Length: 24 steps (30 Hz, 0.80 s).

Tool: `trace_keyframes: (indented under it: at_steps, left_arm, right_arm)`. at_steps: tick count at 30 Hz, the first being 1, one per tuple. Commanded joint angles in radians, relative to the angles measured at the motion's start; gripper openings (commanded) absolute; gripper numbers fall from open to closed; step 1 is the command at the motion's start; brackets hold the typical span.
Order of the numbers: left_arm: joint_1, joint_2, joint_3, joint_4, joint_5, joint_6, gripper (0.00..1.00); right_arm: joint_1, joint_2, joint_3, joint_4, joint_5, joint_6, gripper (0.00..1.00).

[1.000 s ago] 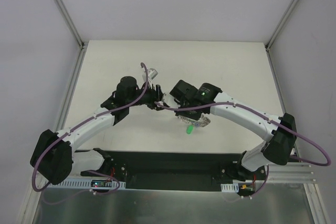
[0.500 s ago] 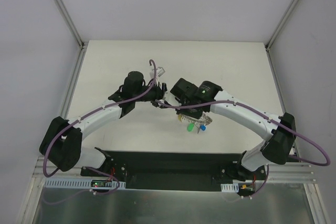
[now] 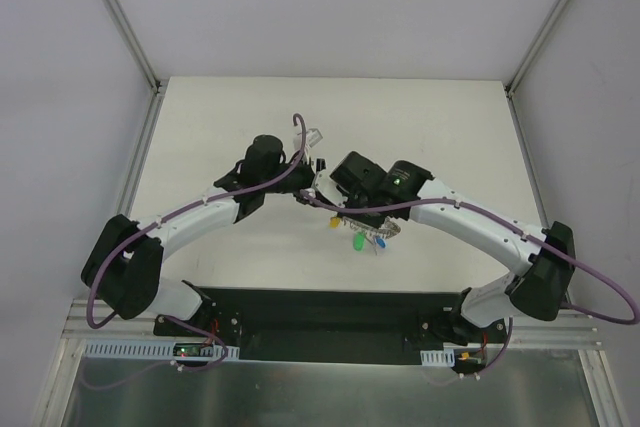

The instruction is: Put the keys on the keyring

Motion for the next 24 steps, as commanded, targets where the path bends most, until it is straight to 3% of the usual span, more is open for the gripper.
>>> trace_keyframes:
  at_steps: [1,16,20,24]
  left_arm:
    - [-0.039,-0.059,0.035,0.094,0.044,-0.018,0.57]
    - [-0.065,-0.083,0.033,0.105,0.023,-0.042,0.62]
    - [-0.092,-0.081,0.038,0.049,-0.040,0.002,0.56]
    - [-0.112,-0.086,0.056,-0.019,-0.098,0.050,0.43]
  right_arm:
    - [-0.009,-0.053,-0.038,0.138,-0.002,0.021,0.01]
    - [-0.010,-0.099,-0.090,0.176,0.018,0.044,0.01]
    - [-0.010,-0.105,-0.089,0.174,0.023,0.047,0.01]
    - [-0.010,-0.113,-0.090,0.170,0.033,0.054,0.01]
